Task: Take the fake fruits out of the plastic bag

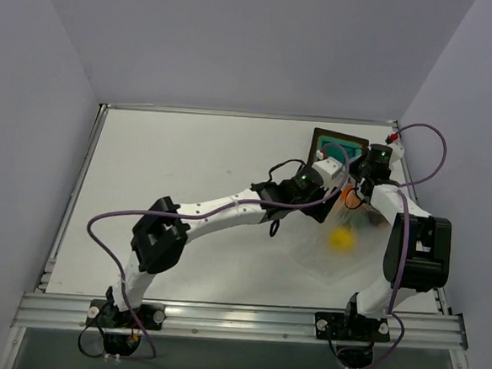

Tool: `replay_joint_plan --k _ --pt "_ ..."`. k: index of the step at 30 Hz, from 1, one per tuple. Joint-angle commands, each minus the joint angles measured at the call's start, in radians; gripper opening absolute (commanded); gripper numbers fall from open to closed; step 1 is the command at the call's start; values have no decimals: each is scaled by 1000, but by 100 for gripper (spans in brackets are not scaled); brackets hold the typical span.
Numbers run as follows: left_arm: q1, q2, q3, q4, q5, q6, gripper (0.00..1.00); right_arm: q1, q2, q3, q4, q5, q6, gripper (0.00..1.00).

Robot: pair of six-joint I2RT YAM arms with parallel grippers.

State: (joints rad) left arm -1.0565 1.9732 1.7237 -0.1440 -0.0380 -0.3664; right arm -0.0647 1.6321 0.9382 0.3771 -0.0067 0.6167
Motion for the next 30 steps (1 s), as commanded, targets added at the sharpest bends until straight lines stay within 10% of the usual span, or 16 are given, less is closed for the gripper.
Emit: replay_joint_plan --k 1,10,16,21,30 --pt "30 77 144 -72 65 44 72 -4 -40 -1 8 -44 -3 0" --pt "50 220 254 -89 156 63 60 -6 -41 1 11 -73 2 0" --pt "79 228 215 -40 131 38 3 -4 -92 5 -59 -32 2 16" --pt "96 184 146 44 144 6 2 2 -245 -42 -216 66 -18 76" --pt "108 164 94 126 202 -68 2 42 -567 -150 -407 152 -52 79"
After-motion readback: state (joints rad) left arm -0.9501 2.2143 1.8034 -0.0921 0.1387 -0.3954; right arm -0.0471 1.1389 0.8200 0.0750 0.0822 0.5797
